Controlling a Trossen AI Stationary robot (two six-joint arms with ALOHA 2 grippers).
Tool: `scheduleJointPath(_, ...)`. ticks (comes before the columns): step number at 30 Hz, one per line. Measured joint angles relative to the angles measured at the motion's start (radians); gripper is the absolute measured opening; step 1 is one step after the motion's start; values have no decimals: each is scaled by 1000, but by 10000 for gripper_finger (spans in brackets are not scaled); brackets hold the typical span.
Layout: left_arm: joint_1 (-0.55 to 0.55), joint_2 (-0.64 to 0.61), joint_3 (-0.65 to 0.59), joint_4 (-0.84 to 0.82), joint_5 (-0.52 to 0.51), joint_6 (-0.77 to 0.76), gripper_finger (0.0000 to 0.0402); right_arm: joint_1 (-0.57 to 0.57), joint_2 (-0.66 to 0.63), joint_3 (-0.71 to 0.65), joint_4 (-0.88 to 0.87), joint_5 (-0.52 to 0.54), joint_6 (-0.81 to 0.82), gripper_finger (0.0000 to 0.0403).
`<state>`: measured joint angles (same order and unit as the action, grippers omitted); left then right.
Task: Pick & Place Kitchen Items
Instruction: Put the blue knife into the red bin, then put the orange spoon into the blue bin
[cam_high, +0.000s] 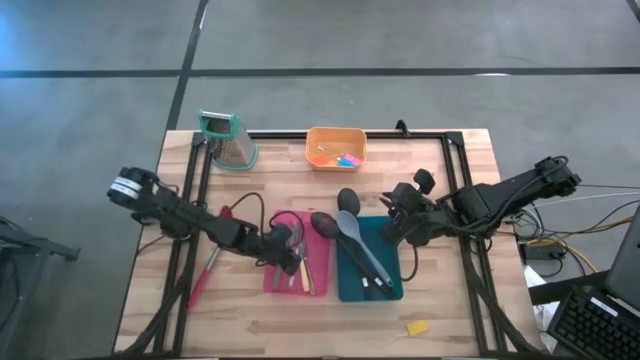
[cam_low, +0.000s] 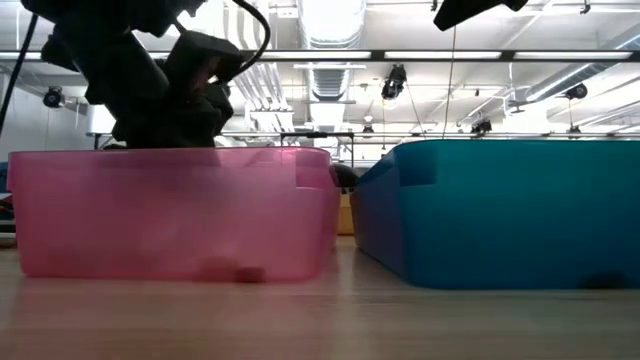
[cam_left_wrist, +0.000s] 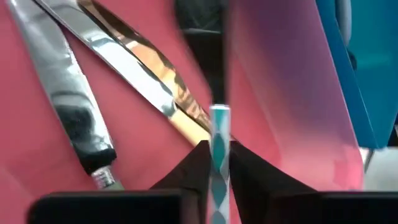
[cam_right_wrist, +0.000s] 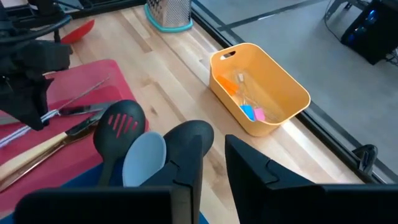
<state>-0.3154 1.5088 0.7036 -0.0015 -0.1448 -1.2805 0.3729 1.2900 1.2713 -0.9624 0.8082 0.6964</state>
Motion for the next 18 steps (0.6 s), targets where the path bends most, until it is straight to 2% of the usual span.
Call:
scheduleJointPath(5, 7, -41, 5, 0, 84, 51, 130, 0, 0, 0, 0, 0, 0, 79)
scheduleJointPath(8, 13, -90, 15, 1, 125, 95, 159, 0, 0, 0, 0, 0, 0, 88)
scheduleJointPath(13, 10, -206, 36, -89, 166, 109, 171, 0, 3, 0, 0, -1, 1, 98)
scheduleJointPath(16, -15, -290, 72, -252, 150, 108, 169, 0, 3, -1, 0, -3, 2, 103)
scheduleJointPath(18, -41, -337, 98, -391, 100, 100, 167, 0, 3, -4, 0, -5, 3, 105)
